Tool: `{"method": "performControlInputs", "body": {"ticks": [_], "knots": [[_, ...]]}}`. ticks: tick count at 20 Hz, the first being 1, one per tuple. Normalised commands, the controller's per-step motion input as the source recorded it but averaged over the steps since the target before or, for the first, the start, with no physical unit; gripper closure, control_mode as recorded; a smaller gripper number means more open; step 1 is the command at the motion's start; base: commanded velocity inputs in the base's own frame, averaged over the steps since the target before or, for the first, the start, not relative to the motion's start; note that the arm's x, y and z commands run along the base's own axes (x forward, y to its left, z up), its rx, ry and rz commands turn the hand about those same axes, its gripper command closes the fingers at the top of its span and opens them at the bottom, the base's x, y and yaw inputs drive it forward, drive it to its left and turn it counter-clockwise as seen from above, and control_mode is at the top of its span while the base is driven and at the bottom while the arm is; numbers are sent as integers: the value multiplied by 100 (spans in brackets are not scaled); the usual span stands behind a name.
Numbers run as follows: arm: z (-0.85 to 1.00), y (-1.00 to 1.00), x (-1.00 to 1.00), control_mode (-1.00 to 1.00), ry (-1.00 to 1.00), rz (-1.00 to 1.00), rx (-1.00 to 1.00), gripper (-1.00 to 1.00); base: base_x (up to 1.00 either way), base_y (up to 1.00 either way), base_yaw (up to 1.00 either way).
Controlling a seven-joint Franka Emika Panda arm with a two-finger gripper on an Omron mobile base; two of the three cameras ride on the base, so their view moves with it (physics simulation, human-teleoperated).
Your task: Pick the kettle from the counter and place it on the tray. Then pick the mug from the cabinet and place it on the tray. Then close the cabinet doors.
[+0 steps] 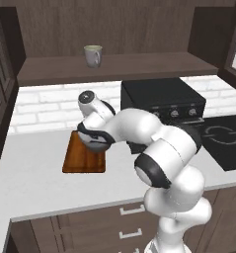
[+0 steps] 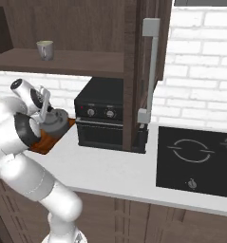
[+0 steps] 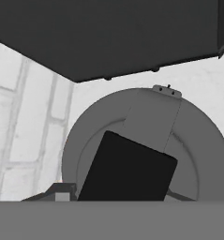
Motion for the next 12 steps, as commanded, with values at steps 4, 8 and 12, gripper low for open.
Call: {"method": "performControlInputs", "body": {"ticks": [4,8,12], "knots": [[-17,35,31,-100,0,0,0,100,0,0,0],[-22,34,25,-100,0,0,0,100,0,0,0],[-24,26,23,-100,0,0,0,100,0,0,0]]}}
